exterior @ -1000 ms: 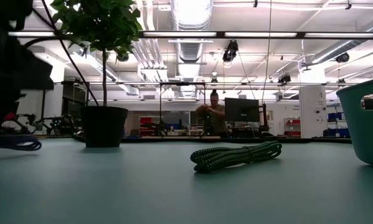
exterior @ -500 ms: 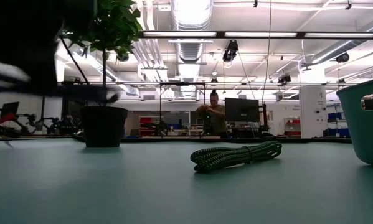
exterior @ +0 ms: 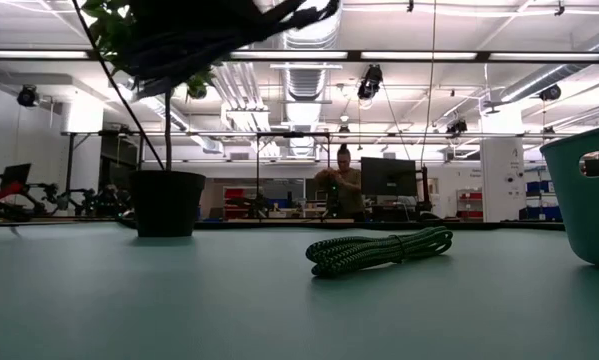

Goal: Pick and place USB-C Cables
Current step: Put the black violet charger cable into the green bin, then put the black green charger cable into the green bin

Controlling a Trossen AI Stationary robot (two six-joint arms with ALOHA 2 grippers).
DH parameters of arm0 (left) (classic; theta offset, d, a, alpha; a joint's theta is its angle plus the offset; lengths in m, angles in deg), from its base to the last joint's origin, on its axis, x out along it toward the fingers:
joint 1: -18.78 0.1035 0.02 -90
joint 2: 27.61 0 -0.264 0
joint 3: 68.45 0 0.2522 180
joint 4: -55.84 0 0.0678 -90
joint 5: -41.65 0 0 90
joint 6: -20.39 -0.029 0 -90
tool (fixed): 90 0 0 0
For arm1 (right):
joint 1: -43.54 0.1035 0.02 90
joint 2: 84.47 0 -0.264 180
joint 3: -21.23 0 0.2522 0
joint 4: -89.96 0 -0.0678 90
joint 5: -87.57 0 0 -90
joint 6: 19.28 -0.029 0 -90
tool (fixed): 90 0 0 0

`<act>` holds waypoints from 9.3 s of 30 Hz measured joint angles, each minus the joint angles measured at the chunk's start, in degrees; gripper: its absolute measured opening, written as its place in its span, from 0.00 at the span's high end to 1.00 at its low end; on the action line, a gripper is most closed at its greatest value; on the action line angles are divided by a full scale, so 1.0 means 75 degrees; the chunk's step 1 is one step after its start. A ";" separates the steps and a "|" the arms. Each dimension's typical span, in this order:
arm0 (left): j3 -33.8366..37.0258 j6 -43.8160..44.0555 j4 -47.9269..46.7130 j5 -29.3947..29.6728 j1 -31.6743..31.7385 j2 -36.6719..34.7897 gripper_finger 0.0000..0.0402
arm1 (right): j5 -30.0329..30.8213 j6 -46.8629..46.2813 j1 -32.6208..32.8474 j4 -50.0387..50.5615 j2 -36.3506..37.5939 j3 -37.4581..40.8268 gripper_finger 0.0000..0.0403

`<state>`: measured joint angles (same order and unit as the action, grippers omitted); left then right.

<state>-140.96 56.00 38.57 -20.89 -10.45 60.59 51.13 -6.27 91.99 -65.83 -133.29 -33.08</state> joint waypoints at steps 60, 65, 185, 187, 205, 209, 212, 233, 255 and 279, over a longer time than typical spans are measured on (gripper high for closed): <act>-0.0297 -0.6002 0.8181 -0.0171 0.1156 0.2110 0.97 | -0.3209 -0.0201 -0.2174 -0.5525 -0.0283 0.1445 0.60; -0.0325 -0.6002 0.8400 -0.0212 0.1222 0.2336 0.97 | -0.3594 -0.0129 -0.2388 -0.6076 -0.0717 0.1432 0.51; -0.0984 -0.5979 0.3743 -0.0593 0.0774 -0.0012 0.50 | -0.7613 -0.7549 -0.1101 0.9120 -0.5242 -0.5112 0.97; -0.0984 -0.5979 0.3745 -0.0594 0.0774 -0.0012 0.50 | -0.7632 -0.7557 -0.0950 0.9131 -0.5263 -0.5112 0.97; -0.0984 -0.5979 0.3736 -0.0594 0.0774 -0.0012 0.50 | -0.7545 -0.7383 -0.0758 0.8315 -0.5193 -0.4262 0.97; -0.0984 -0.5979 0.3731 -0.0594 0.0774 -0.0012 0.50 | -0.7640 -0.7353 -0.0749 0.8092 -0.5193 -0.3880 0.97; -0.0984 -0.5979 0.3719 -0.0594 0.0774 -0.0012 0.50 | -0.7763 -0.7334 -0.0740 0.8045 -0.5190 -0.3604 0.97; -0.0984 -0.5985 0.3710 -0.0594 0.0780 -0.0012 0.50 | -0.8007 -0.7007 -0.0726 0.6304 -0.5173 -0.2027 0.97; -0.0984 -0.5988 0.3710 -0.0594 0.0780 -0.0009 0.50 | -0.8002 -0.6991 -0.0726 0.5521 -0.5170 -0.1705 0.95; -0.0984 -0.4697 0.2924 -0.0595 0.0774 0.0003 0.50 | -0.7470 -0.7071 -0.0726 0.6225 -0.4775 -0.2815 0.70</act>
<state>-148.34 20.77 60.49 -25.36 -4.64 60.61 -4.89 -59.30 86.54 -19.14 -169.11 -54.19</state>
